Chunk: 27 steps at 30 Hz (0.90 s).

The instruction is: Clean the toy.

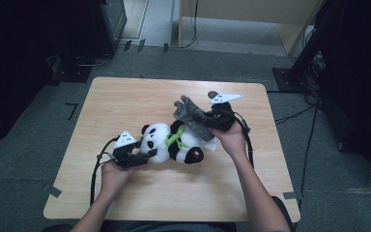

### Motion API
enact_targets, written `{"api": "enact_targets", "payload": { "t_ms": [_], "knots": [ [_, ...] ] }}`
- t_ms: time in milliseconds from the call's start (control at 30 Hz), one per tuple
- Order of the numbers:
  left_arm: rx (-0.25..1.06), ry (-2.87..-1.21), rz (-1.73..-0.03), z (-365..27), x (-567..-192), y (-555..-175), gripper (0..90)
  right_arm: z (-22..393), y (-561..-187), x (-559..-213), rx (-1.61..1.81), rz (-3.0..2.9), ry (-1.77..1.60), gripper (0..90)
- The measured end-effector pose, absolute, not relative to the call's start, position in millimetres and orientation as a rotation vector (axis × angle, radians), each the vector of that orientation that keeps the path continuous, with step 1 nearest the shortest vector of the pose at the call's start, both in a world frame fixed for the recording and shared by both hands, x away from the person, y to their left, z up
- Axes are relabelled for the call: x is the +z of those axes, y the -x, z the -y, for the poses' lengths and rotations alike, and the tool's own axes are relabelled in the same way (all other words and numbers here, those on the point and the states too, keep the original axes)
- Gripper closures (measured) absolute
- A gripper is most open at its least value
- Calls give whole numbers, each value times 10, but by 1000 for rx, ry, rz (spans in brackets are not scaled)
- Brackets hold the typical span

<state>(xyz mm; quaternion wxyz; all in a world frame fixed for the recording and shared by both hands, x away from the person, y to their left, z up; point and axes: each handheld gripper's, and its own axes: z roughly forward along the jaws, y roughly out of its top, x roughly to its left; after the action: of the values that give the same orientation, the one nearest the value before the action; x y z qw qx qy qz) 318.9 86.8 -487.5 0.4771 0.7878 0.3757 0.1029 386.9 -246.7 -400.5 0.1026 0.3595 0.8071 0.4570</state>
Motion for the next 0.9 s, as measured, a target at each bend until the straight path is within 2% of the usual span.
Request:
{"api": "enact_targets", "payload": {
  "t_ms": [267, 900],
  "knots": [
    [231, -1922, -930, -869, -4862, -3205, 381, 2436, -3842, -4133, 1290, -2369, -1066, 807],
    [193, -1935, -928, -882, -4834, -3286, 362, 2837, -3783, -4309, 1289, -2328, -1281, 810]
  ]
}}
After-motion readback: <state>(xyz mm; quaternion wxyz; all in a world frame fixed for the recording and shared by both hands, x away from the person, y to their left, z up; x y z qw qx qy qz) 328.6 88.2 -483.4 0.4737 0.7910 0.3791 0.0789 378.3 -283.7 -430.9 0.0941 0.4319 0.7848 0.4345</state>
